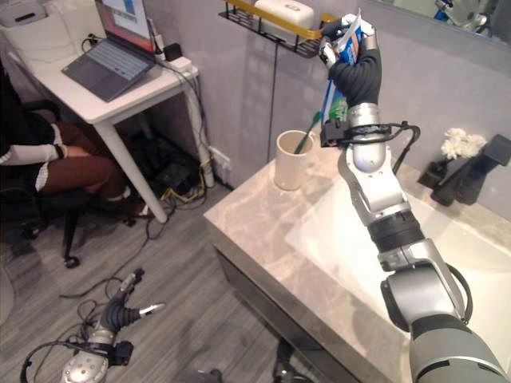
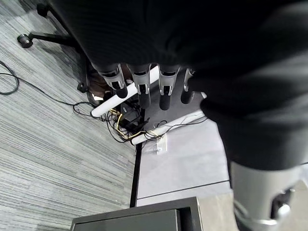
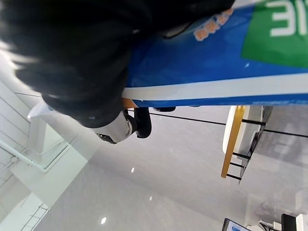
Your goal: Put brush and paste in cup on sink, flatten towel.
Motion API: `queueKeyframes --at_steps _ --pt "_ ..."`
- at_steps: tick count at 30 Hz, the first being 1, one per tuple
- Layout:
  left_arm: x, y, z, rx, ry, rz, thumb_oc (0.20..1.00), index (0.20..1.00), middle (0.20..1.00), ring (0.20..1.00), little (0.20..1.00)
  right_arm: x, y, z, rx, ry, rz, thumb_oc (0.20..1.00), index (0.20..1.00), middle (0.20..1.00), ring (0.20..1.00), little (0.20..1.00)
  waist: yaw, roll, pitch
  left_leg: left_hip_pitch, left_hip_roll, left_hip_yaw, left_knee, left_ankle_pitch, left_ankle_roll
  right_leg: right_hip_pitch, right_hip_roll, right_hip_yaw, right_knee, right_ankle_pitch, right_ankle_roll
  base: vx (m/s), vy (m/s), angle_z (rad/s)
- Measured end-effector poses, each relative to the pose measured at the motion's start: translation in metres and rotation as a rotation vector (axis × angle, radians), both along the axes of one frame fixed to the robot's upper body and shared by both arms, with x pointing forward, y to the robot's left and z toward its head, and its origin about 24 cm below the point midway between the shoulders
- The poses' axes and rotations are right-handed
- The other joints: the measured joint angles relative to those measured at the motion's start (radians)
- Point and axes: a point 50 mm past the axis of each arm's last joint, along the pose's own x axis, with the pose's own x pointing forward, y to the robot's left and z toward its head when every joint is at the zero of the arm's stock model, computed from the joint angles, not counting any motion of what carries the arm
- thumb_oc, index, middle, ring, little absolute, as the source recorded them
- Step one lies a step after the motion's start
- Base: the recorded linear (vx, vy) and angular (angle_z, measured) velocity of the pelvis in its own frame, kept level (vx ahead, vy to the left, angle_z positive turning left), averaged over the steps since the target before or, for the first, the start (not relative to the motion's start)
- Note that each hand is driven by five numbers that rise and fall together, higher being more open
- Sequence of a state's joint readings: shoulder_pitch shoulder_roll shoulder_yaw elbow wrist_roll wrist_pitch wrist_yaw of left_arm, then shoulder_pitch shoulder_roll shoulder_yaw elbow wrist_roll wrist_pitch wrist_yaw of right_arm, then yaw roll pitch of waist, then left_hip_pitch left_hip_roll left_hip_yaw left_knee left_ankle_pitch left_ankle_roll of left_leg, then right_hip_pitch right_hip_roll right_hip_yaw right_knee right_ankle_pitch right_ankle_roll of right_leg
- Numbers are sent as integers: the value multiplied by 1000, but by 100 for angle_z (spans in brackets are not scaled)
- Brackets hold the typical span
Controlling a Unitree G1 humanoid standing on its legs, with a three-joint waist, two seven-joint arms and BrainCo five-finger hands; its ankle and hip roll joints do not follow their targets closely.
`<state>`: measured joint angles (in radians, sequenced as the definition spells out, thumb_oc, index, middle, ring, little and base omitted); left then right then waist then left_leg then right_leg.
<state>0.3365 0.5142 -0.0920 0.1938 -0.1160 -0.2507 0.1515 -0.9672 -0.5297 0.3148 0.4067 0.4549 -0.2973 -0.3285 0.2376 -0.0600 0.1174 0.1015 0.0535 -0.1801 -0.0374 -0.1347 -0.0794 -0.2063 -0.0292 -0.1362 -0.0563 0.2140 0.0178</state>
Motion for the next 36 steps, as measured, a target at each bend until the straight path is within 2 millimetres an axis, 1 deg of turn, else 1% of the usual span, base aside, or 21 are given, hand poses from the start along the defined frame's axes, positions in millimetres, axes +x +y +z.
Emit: queueKeyframes --at_steps 6,10,17,20,25,29,36 --pt "0 0 0 5 -4 4 1000 1000 1000 1000 1000 0 1 6 1 -14 3 200 200 200 200 200 24 5 3 -5 5 -5 -4 0 -1 0 1 -11 -2 -2 -1 16 1 5" --pt "0 1 1 23 -10 15 1000 1000 1000 1000 1000 0 2 10 13 -26 -8 200 200 200 200 200 25 5 3 -9 5 -7 -4 0 -1 0 0 -13 -8 -3 -1 12 1 2" --pt "1 -1 1 21 -11 8 1000 1000 1000 1000 1000 0 2 9 20 -22 -5 200 200 200 200 200 24 7 5 -15 5 -6 -4 0 -1 0 2 -14 -23 4 -1 1 0 0" --pt "3 -4 3 16 -26 -5 1000 1000 1000 1000 1000 0 4 8 25 -19 0 200 200 200 200 200 23 9 5 -16 4 -6 -4 1 -1 0 1 -13 -26 9 -5 -12 3 0" --pt "9 -8 7 12 -47 -22 1000 1000 1000 1000 1000 1 15 5 46 -12 37 200 200 200 200 200 21 10 6 -15 3 -3 -4 1 -1 0 2 -11 -29 12 -9 -9 1 -1" --pt "7 -11 3 11 -31 -27 1000 1000 1000 1000 1000 0 17 5 49 -12 42 200 200 200 200 200 21 10 6 -15 3 -2 -5 1 -1 0 2 -10 -29 12 -9 0 0 0" --pt "7 -11 3 26 -31 -31 1000 1000 1000 1000 1000 1 17 3 51 -8 43 200 200 200 200 200 20 10 6 -14 2 0 -4 1 -1 0 2 -9 -29 13 -9 0 0 0"
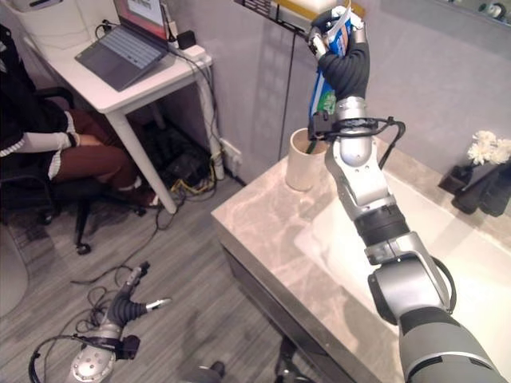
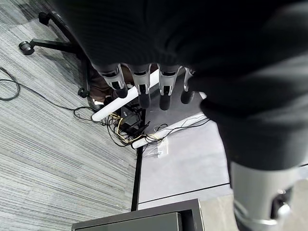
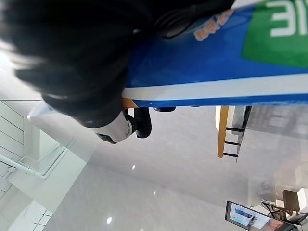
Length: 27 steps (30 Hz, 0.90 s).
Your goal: Put brush and paste in cup on sink, flatten towel.
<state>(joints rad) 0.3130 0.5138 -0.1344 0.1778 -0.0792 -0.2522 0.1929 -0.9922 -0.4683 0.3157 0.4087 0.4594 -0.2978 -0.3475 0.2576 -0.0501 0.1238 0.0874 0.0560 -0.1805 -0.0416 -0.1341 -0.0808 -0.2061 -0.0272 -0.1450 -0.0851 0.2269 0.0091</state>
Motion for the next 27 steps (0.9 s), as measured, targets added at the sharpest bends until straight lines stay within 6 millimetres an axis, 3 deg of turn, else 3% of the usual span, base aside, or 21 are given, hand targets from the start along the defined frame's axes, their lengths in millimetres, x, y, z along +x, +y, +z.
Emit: queueKeyframes --at_steps 16,27 --pt "2 -1 1 10 -7 -7 1000 1000 1000 1000 1000 1 5 -6 30 22 26 200 200 200 200 200 -3 -2 1 7 0 10 -3 0 0 0 3 7 0 2 1 -3 1 -1" --pt "2 -2 1 8 -6 -11 1000 1000 1000 1000 1000 6 2 -23 37 83 7 200 200 200 200 200 -3 -22 12 20 4 24 -14 0 0 3 10 21 0 2 2 -2 0 -4"
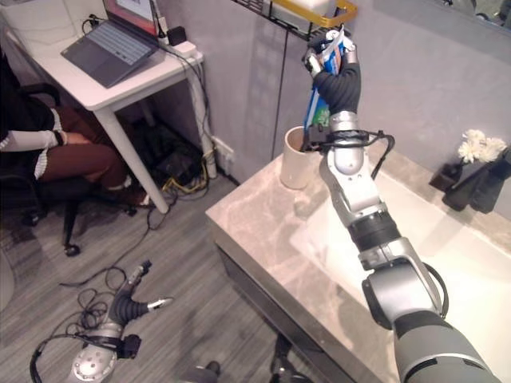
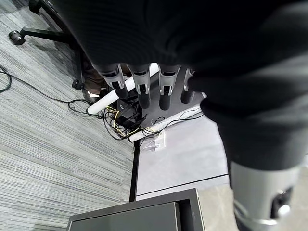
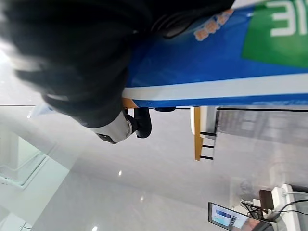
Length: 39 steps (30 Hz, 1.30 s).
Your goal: Put brush and paste in cup on sink, flatten towel.
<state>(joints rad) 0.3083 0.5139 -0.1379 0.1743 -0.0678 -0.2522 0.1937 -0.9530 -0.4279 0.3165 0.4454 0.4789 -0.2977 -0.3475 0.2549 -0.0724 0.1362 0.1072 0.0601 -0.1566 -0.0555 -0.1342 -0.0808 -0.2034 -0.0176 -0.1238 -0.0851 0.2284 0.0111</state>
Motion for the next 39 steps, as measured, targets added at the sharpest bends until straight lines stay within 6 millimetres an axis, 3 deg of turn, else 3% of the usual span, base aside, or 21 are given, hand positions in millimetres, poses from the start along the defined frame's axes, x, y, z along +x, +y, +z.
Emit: queueKeyframes --at_steps 10,12,14,15,16,18,35,39 --pt "2 -1 1 -1 -6 -1 1000 1000 1000 1000 1000 1 1 -7 7 23 2 200 200 200 200 200 -3 -9 6 0 0 0 -1 -1 0 0 1 0 0 -3 3 0 0 0" --pt "1 2 -7 4 21 32 1000 1000 1000 1000 1000 5 9 -18 46 69 23 200 200 200 200 200 -7 -9 9 1 0 1 1 0 0 1 0 1 0 0 0 -27 4 -1" --pt "2 2 -2 9 -1 17 1000 1000 1000 1000 1000 9 7 -25 45 104 8 200 200 200 200 200 -7 -13 18 -1 0 0 1 0 0 1 0 0 0 -1 2 0 0 0" --pt "0 2 0 11 -8 15 1000 1000 1000 1000 1000 9 7 -25 44 110 5 407 407 407 407 407 -5 -14 21 -1 0 0 1 0 0 0 0 0 0 -1 2 0 0 0" --pt "-2 4 1 17 -6 9 1000 1000 1000 1000 1000 9 7 -25 42 110 5 671 671 671 671 671 -4 -11 24 -1 0 0 1 0 0 -1 0 1 0 -1 2 0 0 0" --pt "-3 5 1 27 0 5 1000 1000 1000 1000 1000 8 8 -24 41 105 7 1000 1000 1000 1000 1000 -2 -8 26 -2 0 0 0 0 0 -2 0 1 0 -1 2 0 0 0" --pt "12 2 9 29 -43 -17 1000 1000 1000 1000 1000 -12 20 7 48 -55 48 1000 1000 1000 1000 1000 -31 3 31 19 -2 7 -2 -1 0 15 2 7 0 4 -3 -4 6 0" --pt "13 -4 6 29 -35 -42 1000 1000 1000 1000 1000 -24 21 17 22 -139 60 1000 1000 1000 1000 1000 -36 1 30 32 -6 27 -4 0 0 19 2 27 0 6 0 -29 24 -13"
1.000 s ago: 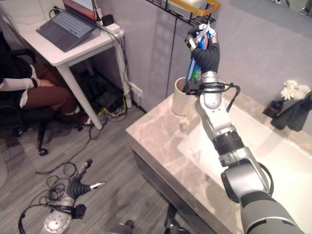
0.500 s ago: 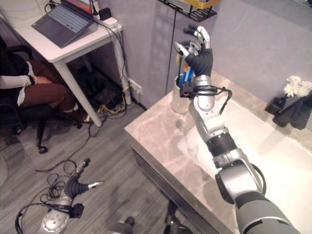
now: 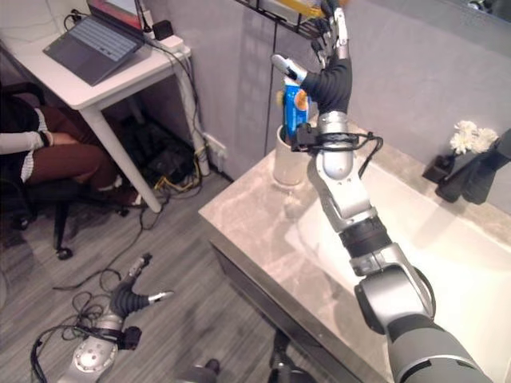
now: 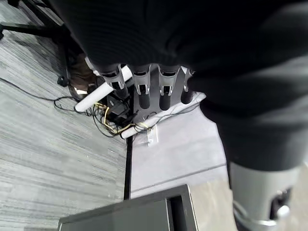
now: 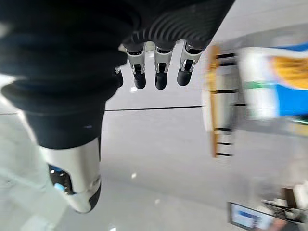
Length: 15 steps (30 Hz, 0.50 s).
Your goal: Put brush and paste in cup on sink, flatten towel.
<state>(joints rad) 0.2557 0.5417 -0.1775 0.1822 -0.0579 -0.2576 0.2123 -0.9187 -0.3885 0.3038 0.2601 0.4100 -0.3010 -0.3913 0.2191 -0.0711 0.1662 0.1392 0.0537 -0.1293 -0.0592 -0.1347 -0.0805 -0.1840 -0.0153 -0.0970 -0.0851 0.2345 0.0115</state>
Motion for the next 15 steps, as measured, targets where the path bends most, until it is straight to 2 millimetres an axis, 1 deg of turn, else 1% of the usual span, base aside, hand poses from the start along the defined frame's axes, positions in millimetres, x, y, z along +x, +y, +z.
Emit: queueKeyframes --at_steps 2,3,4,5,6,7,8,10,11,12,13,14,15 --pt "1 -1 0 11 0 -6 1000 1000 1000 1000 1000 -11 -11 3 -58 -57 -39 1000 1000 1000 1000 1000 -13 -4 -3 4 -4 4 1 0 0 2 -1 5 0 3 3 -37 38 -9" --pt "2 -2 0 20 -4 -12 1000 1000 1000 1000 1000 -18 -25 2 -86 -86 -86 1000 1000 1000 1000 1000 -15 -8 -5 7 -6 7 1 -1 1 2 1 8 0 4 5 -21 23 -4" --pt "2 -2 0 25 -4 -13 1000 1000 1000 1000 1000 -27 -42 -1 -115 -109 -146 1000 1000 1000 1000 1000 -14 -8 -5 13 -8 9 -1 -1 3 8 -1 11 1 4 6 -41 42 -12" --pt "-2 -1 -2 30 8 -6 1000 1000 1000 1000 1000 -29 -51 -4 -113 -104 -181 1000 1000 1000 1000 1000 -23 -9 -10 19 -10 17 -1 -2 5 10 -5 16 1 4 7 -41 42 -19" --pt "-3 0 -3 31 14 -4 1000 1000 1000 1000 1000 -31 -58 -7 -100 -98 -213 1000 1000 1000 1000 1000 -45 -15 -15 21 -14 28 4 -7 11 8 -2 31 1 5 11 -44 49 -22" --pt "-2 -1 -3 35 13 -7 1000 1000 1000 1000 1000 -39 -71 -12 -85 -105 -253 1000 1000 1000 1000 1000 -43 -17 -17 21 -16 33 5 -8 14 9 -5 36 1 7 12 -53 49 -25" --pt "-1 -1 -4 42 15 -6 1000 1000 1000 1000 1000 -50 -88 -21 -57 -102 -319 1000 1000 1000 1000 1000 -71 -23 -21 28 -24 43 5 -10 16 8 -1 47 2 10 16 -79 69 -35" --pt "-1 0 -6 51 26 0 1000 1000 1000 1000 1000 -64 -113 -31 -63 -91 -426 1000 1000 1000 1000 1000 -75 -25 -23 41 -31 76 8 -15 24 8 -2 79 4 15 22 -80 72 -41" --pt "-1 1 -6 55 25 9 1000 1000 1000 1000 1000 -72 -124 -35 -72 -88 -482 1000 1000 1000 1000 1000 -87 -27 -24 42 -34 83 10 -17 28 8 -3 87 4 17 24 -41 49 -23" --pt "-2 3 -7 53 26 27 1000 1000 1000 1000 1000 -80 -137 -39 -101 -85 -559 1000 1000 1000 1000 1000 -101 -28 -25 42 -38 84 12 -18 29 8 -6 89 4 18 26 -58 64 -15" --pt "-3 10 -6 64 27 58 1000 1000 1000 1000 1000 -98 -165 -45 -248 -77 -797 1000 1000 1000 1000 1000 -136 -29 -28 41 -49 89 21 -24 38 8 -11 96 6 19 33 -52 70 -16" --pt "-3 13 -6 75 30 65 1000 1000 1000 1000 1000 -105 -171 -44 -291 -87 -860 1000 1000 1000 1000 1000 -153 -29 -29 48 -53 93 20 -24 39 8 -10 104 7 20 35 -67 88 -23" --pt "-2 15 -5 90 28 68 1000 1000 1000 1000 1000 -114 -177 -42 -345 -105 -928 1000 1000 1000 1000 1000 -170 -29 -29 52 -57 110 21 -26 41 7 -13 118 11 21 37 -55 73 -32"
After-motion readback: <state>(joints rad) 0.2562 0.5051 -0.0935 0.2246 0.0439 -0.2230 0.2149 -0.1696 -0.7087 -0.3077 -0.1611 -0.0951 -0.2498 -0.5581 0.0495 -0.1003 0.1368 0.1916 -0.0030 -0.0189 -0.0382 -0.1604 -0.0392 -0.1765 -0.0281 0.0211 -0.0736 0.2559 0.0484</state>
